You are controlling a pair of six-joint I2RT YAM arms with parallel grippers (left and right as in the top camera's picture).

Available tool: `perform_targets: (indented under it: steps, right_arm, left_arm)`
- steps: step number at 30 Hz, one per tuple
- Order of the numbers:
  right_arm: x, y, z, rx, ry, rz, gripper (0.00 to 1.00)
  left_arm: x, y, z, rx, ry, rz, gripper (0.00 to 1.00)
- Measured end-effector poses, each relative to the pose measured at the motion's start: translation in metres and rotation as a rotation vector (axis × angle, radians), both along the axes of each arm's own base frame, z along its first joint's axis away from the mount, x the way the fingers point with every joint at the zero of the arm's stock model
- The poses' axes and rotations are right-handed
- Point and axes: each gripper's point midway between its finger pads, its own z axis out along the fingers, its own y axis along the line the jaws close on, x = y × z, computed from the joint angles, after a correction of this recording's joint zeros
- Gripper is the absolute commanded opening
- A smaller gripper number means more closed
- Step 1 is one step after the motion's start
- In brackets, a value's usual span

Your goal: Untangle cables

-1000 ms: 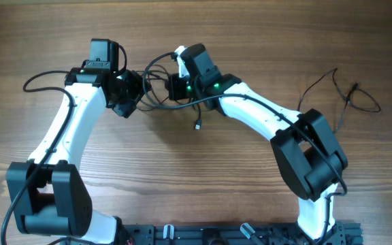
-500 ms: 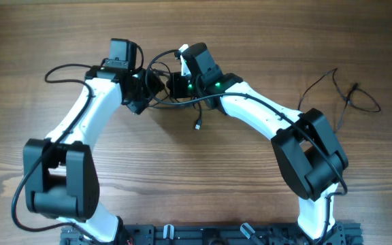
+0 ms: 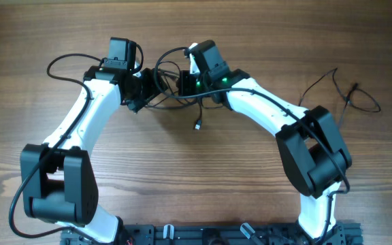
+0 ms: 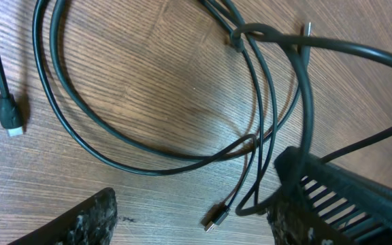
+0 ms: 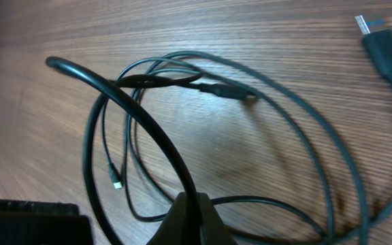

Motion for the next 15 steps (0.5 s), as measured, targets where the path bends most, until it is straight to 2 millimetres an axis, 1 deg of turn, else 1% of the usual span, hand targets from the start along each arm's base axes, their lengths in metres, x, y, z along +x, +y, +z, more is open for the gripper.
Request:
perform_targets:
  steps: [3, 9, 10, 12, 15]
  right_arm:
    - [0.000, -0.002, 0.002, 0.029, 0.019, 0.013, 0.04]
    - [-0.007, 0.004, 0.005, 0.069, 0.046, 0.053, 0.04]
    - [-0.008, 0.005, 0.005, 0.071, 0.049, 0.056, 0.04]
    - [-0.009, 0.005, 0.005, 0.073, 0.055, 0.060, 0.04]
    - [-0.010, 0.005, 0.005, 0.075, 0.058, 0.062, 0.04]
  left_arm:
    - [0.003, 0.000, 0.001, -0.001, -0.013, -0.004, 0.78]
    - [0.008, -0.004, 0.004, -0.005, -0.041, -0.008, 0.79]
    - [0.008, -0.004, 0.004, -0.006, -0.043, -0.010, 0.77]
    - [0.009, -0.013, 0.005, -0.008, -0.055, -0.030, 0.69]
    - [0.007, -0.018, 0.005, 0.003, -0.058, -0.042, 0.48]
